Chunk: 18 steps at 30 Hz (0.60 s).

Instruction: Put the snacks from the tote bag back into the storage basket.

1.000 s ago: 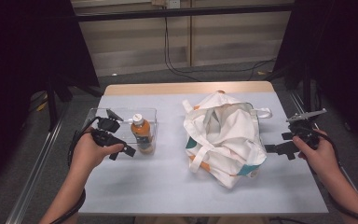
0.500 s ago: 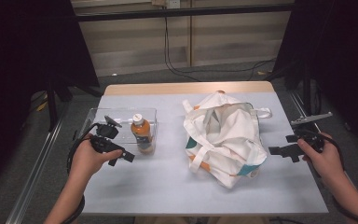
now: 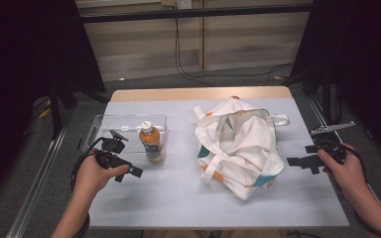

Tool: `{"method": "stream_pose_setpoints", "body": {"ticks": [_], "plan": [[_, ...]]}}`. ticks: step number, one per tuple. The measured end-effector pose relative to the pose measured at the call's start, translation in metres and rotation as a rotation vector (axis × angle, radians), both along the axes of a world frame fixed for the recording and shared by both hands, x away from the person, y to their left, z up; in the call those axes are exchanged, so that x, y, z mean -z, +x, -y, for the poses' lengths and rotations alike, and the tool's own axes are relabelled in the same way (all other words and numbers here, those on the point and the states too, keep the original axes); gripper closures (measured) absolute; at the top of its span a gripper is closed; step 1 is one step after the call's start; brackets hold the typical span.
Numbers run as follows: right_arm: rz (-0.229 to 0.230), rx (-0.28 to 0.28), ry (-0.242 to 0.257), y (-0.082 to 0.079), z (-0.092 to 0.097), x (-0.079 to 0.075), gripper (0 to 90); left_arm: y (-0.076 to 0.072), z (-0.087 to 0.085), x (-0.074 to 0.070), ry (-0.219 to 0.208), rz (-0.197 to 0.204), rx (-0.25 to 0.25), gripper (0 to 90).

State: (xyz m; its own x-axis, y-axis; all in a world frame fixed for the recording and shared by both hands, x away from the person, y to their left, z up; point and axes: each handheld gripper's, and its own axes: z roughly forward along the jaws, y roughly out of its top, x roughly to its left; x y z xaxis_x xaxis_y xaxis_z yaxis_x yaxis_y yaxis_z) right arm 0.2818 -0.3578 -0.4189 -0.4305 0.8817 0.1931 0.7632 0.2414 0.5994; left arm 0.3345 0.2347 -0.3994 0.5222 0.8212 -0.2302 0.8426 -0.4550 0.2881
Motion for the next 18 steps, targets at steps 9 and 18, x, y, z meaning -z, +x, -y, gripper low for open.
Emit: {"method": "stream_pose_setpoints", "body": {"ticks": [9, 18], "plan": [[0.001, 0.007, 0.002, -0.001, 0.002, 0.003, 3.1, -0.004, -0.005, 0.011, -0.021, -0.007, -0.012, 12.1], [-0.005, 0.01, -0.001, -0.003, 0.005, 0.007, 3.1, -0.012, -0.008, 0.02, -0.023, 0.0, -0.017, 11.9]]}}
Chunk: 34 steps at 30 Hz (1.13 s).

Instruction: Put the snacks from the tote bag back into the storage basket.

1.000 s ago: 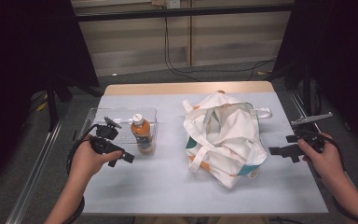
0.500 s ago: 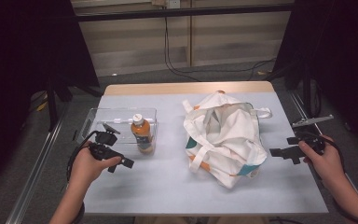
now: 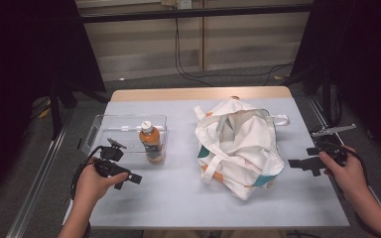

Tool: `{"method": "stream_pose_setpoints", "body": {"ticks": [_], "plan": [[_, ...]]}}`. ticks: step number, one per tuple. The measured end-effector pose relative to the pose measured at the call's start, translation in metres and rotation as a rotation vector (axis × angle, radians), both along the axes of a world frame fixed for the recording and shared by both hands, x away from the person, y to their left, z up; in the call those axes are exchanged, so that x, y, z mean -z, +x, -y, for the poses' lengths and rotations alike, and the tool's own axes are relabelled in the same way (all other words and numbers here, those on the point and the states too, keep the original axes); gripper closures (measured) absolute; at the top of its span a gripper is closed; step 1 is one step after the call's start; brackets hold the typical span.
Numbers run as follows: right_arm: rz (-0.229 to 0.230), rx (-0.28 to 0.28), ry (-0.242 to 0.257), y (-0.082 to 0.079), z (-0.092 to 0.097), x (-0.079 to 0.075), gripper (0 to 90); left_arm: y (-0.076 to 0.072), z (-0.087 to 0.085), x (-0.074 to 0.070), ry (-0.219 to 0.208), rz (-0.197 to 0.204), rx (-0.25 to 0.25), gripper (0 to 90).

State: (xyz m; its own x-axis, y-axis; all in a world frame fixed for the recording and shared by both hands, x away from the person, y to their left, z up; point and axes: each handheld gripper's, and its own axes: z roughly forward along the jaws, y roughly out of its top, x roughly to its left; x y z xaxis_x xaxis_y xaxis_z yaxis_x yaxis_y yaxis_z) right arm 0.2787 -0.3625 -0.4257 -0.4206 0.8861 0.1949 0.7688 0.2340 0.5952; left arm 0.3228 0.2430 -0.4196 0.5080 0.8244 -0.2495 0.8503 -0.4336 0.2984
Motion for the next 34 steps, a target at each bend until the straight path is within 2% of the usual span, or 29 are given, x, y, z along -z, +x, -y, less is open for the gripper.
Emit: {"method": "stream_pose_setpoints", "body": {"ticks": [4, 5, 15, 17, 27, 34], "plan": [[-0.004, 0.003, 0.001, -0.001, 0.0, 0.001, 3.1, -0.003, -0.001, 0.004, -0.005, 0.002, -0.01, 11.7], [-0.004, 0.002, 0.002, -0.001, 0.0, 0.001, 3.1, -0.004, -0.001, 0.005, 0.009, 0.007, -0.006, 11.7], [-0.007, -0.002, 0.004, -0.002, 0.0, 0.004, 3.1, -0.01, -0.006, 0.018, -0.039, 0.002, -0.021, 11.6], [-0.005, -0.001, 0.002, -0.002, 0.0, 0.005, 3.1, -0.01, -0.008, 0.02, -0.037, 0.005, -0.028, 11.6], [-0.013, 0.004, 0.002, -0.004, 0.0, 0.008, 3.1, -0.01, -0.006, 0.018, -0.059, 0.013, -0.032, 11.4], [-0.006, -0.001, -0.002, -0.006, -0.002, 0.009, 3.1, -0.01, -0.008, 0.019, -0.053, 0.022, -0.031, 11.4]]}}
